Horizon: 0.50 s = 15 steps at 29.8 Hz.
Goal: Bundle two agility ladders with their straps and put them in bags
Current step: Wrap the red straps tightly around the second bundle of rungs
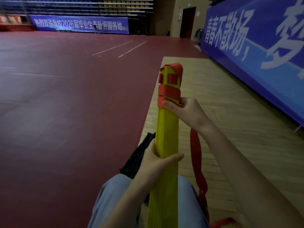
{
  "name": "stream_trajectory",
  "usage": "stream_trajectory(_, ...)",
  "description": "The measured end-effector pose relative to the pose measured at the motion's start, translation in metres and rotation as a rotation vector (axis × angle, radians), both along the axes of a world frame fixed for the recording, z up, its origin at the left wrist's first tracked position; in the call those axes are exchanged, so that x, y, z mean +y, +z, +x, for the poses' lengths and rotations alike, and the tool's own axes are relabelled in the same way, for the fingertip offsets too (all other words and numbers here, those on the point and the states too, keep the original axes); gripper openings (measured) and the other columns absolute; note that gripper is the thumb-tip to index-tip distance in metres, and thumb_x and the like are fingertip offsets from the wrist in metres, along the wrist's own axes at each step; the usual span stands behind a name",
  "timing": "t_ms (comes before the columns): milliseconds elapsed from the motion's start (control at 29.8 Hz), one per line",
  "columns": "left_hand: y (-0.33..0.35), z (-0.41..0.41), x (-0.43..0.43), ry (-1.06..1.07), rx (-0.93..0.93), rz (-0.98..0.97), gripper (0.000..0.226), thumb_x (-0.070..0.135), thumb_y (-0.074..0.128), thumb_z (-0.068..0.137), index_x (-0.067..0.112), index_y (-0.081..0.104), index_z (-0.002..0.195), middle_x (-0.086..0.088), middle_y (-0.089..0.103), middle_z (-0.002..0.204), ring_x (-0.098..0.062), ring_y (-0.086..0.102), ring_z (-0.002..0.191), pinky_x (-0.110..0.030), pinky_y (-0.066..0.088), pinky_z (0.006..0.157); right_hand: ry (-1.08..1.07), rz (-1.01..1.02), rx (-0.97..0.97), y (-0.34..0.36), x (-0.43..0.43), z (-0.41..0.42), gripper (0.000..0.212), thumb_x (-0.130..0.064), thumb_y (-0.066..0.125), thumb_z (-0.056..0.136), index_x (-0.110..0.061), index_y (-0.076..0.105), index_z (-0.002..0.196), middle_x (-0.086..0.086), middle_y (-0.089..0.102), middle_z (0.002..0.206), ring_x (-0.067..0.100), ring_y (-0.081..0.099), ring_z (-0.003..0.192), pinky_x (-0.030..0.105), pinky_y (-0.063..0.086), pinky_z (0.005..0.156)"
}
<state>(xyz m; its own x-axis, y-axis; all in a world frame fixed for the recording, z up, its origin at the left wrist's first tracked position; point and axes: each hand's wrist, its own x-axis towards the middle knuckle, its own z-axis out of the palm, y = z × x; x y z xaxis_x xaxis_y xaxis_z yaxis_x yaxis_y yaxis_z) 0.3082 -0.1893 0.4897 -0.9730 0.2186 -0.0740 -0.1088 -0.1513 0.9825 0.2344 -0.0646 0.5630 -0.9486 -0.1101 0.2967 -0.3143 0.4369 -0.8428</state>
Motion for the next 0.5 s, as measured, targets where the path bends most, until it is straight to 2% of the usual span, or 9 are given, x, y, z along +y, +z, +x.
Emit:
stream_trajectory(67,-0.002,-0.002,-0.001,0.042,-0.027,0.007,0.03,0.006,0.073,0.075,0.024,0.055,0.091,0.0,0.064,0.073,-0.008,0.064,0.054,-0.023,0.052,0.051,0.028,0.12,0.009,0.005,-0.002,-0.002,0.023,-0.041,0.065,0.08,-0.019,0.062,0.085,-0.008,0.062,0.075,-0.001,0.058,0.065,0.003,0.042,0.052)
stream_trajectory(134,0.0,-0.006,-0.005,0.0,-0.118,0.142,0.031,0.004,0.076,0.068,0.013,0.054,0.089,-0.004,0.061,0.065,-0.014,0.06,0.047,-0.026,0.049,0.045,0.131,0.074,-0.031,0.009,0.0,-0.003,0.021,-0.038,0.065,0.08,-0.02,0.063,0.089,-0.007,0.064,0.078,0.0,0.061,0.065,0.008,0.046,0.056)
stream_trajectory(202,-0.003,-0.009,-0.009,-0.184,-0.175,0.381,0.048,0.011,0.078,0.051,0.01,0.051,0.091,-0.004,0.057,0.063,-0.015,0.055,0.044,-0.025,0.046,0.043,0.264,-0.064,-0.103,0.009,0.003,-0.003,0.02,-0.041,0.063,0.078,-0.022,0.062,0.084,-0.007,0.05,0.064,0.006,0.045,0.047,0.011,0.033,0.044)
stream_trajectory(269,-0.009,-0.008,-0.01,-0.404,-0.209,0.561,0.066,0.015,0.084,0.044,0.013,0.049,0.099,0.002,0.058,0.062,-0.011,0.054,0.044,-0.022,0.046,0.044,0.31,-0.147,-0.18,0.005,0.006,-0.004,0.025,-0.044,0.06,0.079,-0.02,0.058,0.078,-0.009,0.042,0.056,0.007,0.028,0.044,0.015,0.02,0.04)
stream_trajectory(302,-0.015,-0.01,-0.01,-0.502,-0.224,0.623,0.068,0.019,0.086,0.049,0.015,0.046,0.104,0.004,0.06,0.064,-0.01,0.056,0.047,-0.021,0.048,0.046,0.31,-0.147,-0.213,0.001,0.006,-0.003,0.025,-0.043,0.057,0.08,-0.018,0.057,0.078,-0.014,0.045,0.053,0.006,0.026,0.042,0.015,0.019,0.038)
stream_trajectory(370,-0.027,-0.012,-0.007,-0.691,-0.2,0.79,0.058,0.022,0.075,0.072,0.014,0.039,0.118,0.003,0.065,0.077,-0.01,0.064,0.061,-0.023,0.054,0.058,0.321,-0.161,-0.283,-0.01,0.004,-0.001,0.025,-0.041,0.054,0.08,-0.016,0.056,0.082,-0.014,0.051,0.051,0.003,0.027,0.038,0.013,0.02,0.036)
stream_trajectory(403,-0.035,-0.009,-0.002,-0.717,-0.191,0.819,0.055,0.021,0.069,0.079,0.012,0.036,0.121,0.0,0.067,0.083,-0.012,0.066,0.068,-0.025,0.055,0.063,0.317,-0.208,-0.317,-0.018,0.005,0.001,0.027,-0.042,0.055,0.078,-0.016,0.055,0.084,-0.013,0.048,0.053,0.002,0.028,0.038,0.013,0.021,0.036)
stream_trajectory(437,-0.035,-0.007,0.001,-0.644,-0.213,0.765,0.058,0.022,0.072,0.076,0.012,0.037,0.121,-0.002,0.067,0.083,-0.013,0.066,0.068,-0.025,0.055,0.062,0.311,-0.266,-0.335,-0.024,0.004,0.003,0.029,-0.044,0.058,0.077,-0.016,0.055,0.083,-0.01,0.044,0.056,0.003,0.03,0.04,0.014,0.022,0.037)
stream_trajectory(504,-0.032,-0.001,0.003,-0.522,-0.328,0.703,0.07,0.026,0.087,0.052,0.01,0.055,0.113,-0.007,0.069,0.079,-0.018,0.067,0.062,-0.026,0.055,0.055,0.25,-0.318,-0.323,-0.03,0.004,0.004,0.03,-0.046,0.064,0.078,-0.017,0.055,0.079,-0.007,0.043,0.059,0.006,0.033,0.044,0.017,0.024,0.041)
